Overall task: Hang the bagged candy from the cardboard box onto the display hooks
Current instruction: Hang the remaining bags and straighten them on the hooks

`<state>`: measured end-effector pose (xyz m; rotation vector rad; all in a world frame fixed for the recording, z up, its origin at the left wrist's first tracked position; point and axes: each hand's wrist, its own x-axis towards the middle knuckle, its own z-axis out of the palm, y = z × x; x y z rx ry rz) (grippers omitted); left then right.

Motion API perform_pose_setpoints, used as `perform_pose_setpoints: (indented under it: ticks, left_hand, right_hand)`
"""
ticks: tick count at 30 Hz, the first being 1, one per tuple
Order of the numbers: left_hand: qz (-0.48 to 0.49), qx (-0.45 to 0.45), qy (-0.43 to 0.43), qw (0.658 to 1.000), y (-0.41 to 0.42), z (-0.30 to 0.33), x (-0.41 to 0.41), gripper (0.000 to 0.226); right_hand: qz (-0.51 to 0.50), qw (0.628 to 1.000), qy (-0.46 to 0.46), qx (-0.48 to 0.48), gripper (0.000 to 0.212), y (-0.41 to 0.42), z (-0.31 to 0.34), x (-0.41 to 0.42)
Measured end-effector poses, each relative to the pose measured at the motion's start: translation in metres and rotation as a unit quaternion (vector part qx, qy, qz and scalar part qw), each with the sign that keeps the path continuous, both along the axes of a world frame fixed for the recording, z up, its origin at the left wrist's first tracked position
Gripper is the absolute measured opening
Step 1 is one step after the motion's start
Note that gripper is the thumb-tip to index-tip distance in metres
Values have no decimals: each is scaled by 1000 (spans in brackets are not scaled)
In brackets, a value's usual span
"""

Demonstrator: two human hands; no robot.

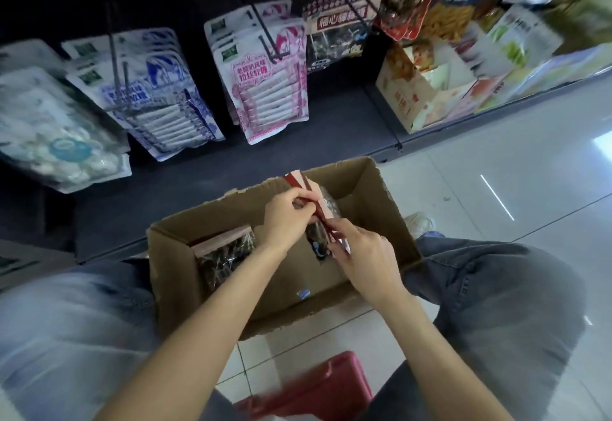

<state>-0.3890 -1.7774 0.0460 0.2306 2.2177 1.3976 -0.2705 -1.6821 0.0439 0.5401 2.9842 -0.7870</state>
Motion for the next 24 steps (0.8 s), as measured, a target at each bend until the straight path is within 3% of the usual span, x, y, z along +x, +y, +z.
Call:
perform_pose_setpoints:
  ticks: [3, 5, 8, 10, 13, 17, 19, 22, 24]
  left_hand:
    - [-25, 9, 2, 1000, 4, 11, 1, 14]
    - [-68, 2, 68, 995, 6, 24, -6, 31]
    - [-73, -26, 179, 981, 4, 43, -28, 67]
    - [-88, 7, 147, 985, 6, 57, -43, 77]
    - [-135, 143, 66, 978, 13, 76, -58, 61]
    - [-119, 173, 134, 969, 34, 98, -66, 17]
    - [-69, 174, 137, 973, 48, 104, -73, 8]
    - [-12, 204, 73, 976, 73, 107, -81, 11]
    - [4, 229, 31, 973, 88, 105, -81, 15]
  right_hand:
    - [-72, 996, 52, -8, 34, 9, 6, -1]
    - [-98, 988, 114, -28, 26, 26, 17, -6]
    - [-32, 987, 132, -83, 23, 58, 40, -15]
    - [18, 984, 148, -103, 21, 79, 62, -24]
    - [58, 970, 194, -132, 22, 105, 94, -38]
    - [72, 963, 216, -147, 24, 134, 128, -59]
    - [37, 948, 245, -202, 27, 146, 134, -69]
    - [-89, 861, 293, -405, 41, 154, 127, -82]
    - [-152, 829, 289, -454, 45, 162, 112, -89]
